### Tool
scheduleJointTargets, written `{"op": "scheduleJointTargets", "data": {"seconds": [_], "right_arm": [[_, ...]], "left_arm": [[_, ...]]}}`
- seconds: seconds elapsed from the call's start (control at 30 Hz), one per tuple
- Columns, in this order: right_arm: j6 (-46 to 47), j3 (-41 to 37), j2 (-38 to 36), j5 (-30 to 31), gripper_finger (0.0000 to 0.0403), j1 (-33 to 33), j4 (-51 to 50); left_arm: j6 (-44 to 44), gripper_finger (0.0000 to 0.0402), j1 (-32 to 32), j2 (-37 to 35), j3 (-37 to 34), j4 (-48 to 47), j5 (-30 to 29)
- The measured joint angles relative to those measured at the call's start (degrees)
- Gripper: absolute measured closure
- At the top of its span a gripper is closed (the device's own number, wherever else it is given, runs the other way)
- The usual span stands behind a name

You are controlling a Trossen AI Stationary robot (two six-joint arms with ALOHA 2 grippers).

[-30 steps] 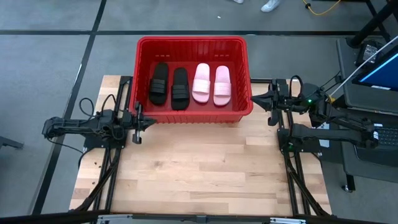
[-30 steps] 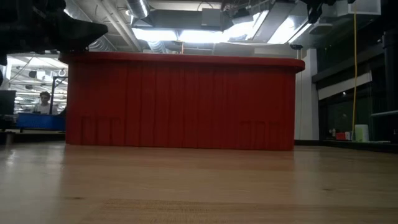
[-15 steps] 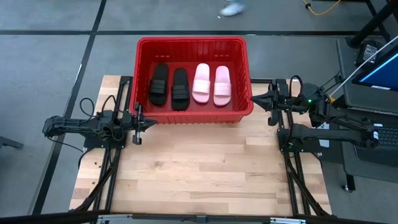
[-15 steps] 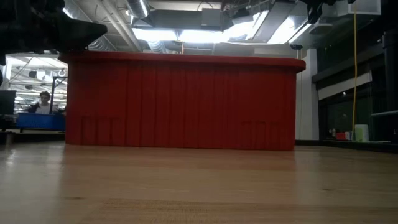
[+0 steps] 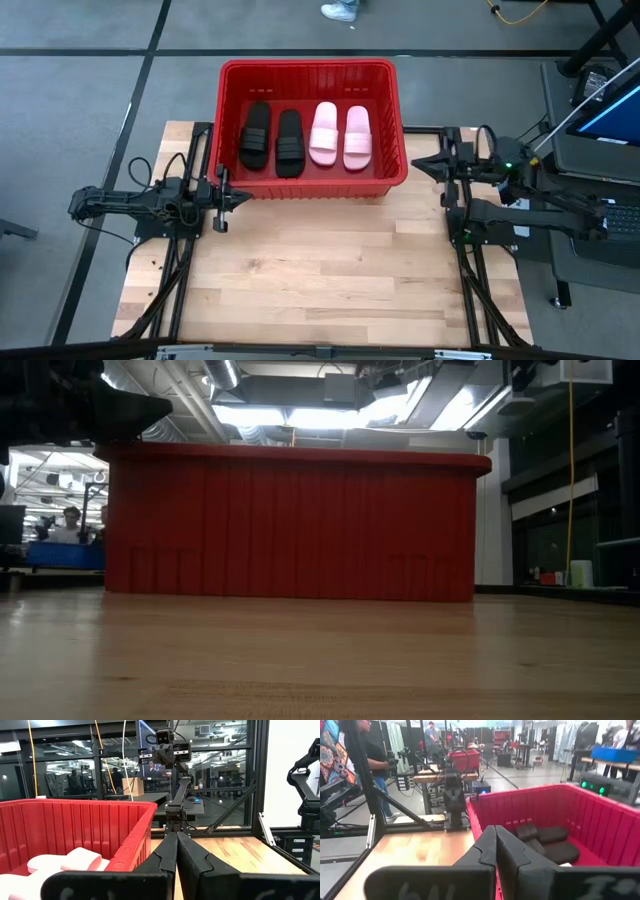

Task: Pick and place slides into bin
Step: Return to Home Position

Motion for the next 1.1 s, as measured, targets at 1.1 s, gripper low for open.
{"op": "scheduleJointTargets", "data": {"seconds": [1.1], "right_arm": [[9.31,-40.34,-25.75,-6.70,0.0397,-0.05,21.91]], "left_arm": [[0.04,0.0395,0.00,0.02,-0.02,0.01,0.09]]}}
